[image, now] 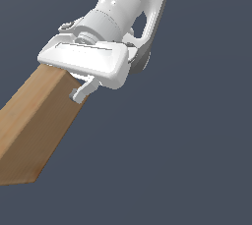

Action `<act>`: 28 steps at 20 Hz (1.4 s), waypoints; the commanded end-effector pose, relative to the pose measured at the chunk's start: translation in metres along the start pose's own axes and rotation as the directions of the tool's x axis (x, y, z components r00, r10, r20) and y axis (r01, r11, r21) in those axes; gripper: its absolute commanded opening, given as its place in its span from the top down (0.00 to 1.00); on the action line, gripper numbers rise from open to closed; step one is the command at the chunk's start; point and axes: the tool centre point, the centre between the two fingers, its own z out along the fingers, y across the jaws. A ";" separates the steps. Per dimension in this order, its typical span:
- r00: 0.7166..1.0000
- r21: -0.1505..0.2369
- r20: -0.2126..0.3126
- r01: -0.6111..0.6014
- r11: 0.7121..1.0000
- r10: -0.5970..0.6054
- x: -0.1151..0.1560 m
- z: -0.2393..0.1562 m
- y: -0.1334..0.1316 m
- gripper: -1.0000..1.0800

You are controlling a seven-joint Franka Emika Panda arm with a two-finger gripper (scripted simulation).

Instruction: Pick up the object and move it to a goal position.

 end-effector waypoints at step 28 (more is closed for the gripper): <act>0.932 -0.068 -0.327 -0.189 0.980 0.157 0.054 -0.056 0.022 1.00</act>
